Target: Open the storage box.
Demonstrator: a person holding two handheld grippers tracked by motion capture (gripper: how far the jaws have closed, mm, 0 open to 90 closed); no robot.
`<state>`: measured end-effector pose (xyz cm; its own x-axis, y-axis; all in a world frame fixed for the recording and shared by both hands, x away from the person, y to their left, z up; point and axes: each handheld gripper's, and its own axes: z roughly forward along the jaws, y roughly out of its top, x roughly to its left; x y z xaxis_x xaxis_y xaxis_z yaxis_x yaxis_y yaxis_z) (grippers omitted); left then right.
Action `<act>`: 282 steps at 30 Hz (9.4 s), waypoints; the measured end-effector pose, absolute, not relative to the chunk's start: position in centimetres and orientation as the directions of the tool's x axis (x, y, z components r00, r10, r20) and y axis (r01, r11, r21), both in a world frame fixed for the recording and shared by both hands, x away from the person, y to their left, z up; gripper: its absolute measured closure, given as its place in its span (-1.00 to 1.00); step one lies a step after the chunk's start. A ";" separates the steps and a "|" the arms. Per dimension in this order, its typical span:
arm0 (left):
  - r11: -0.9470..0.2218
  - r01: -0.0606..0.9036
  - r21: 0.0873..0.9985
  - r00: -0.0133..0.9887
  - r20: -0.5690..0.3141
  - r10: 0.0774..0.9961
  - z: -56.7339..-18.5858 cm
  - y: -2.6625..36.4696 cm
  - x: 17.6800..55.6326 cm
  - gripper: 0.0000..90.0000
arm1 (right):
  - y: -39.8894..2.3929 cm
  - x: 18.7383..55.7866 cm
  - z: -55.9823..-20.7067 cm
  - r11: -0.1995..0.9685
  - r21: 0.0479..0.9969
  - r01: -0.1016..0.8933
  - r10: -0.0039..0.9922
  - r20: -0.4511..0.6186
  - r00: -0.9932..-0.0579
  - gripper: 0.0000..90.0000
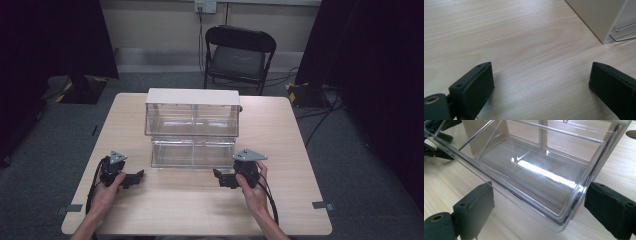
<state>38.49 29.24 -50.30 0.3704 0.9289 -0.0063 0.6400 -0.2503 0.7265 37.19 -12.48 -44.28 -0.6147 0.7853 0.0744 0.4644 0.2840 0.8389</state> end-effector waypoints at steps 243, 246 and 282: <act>-0.250 0.640 0.726 0.371 -0.007 0.929 -50.3 29.3 38.5 -0.88 | -12.6 40.1 -38.3 0.129 0.912 0.389 0.803 0.134 -0.581 -0.76; -0.250 0.640 0.727 0.371 -0.007 0.929 -50.3 29.3 38.5 -0.88 | -12.6 40.1 -38.3 0.128 0.913 0.388 0.803 0.134 -0.581 -0.76; -0.249 0.640 0.727 0.370 -0.008 0.929 -50.3 29.2 38.5 -0.88 | -12.6 40.1 -38.3 0.125 0.913 0.389 0.805 0.135 -0.578 -0.76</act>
<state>38.50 29.24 -50.31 0.3698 0.9291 -0.0077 0.6402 -0.2487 0.7268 40.07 -12.55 -38.27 -0.5777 0.8050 0.1354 0.3888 0.1255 0.9127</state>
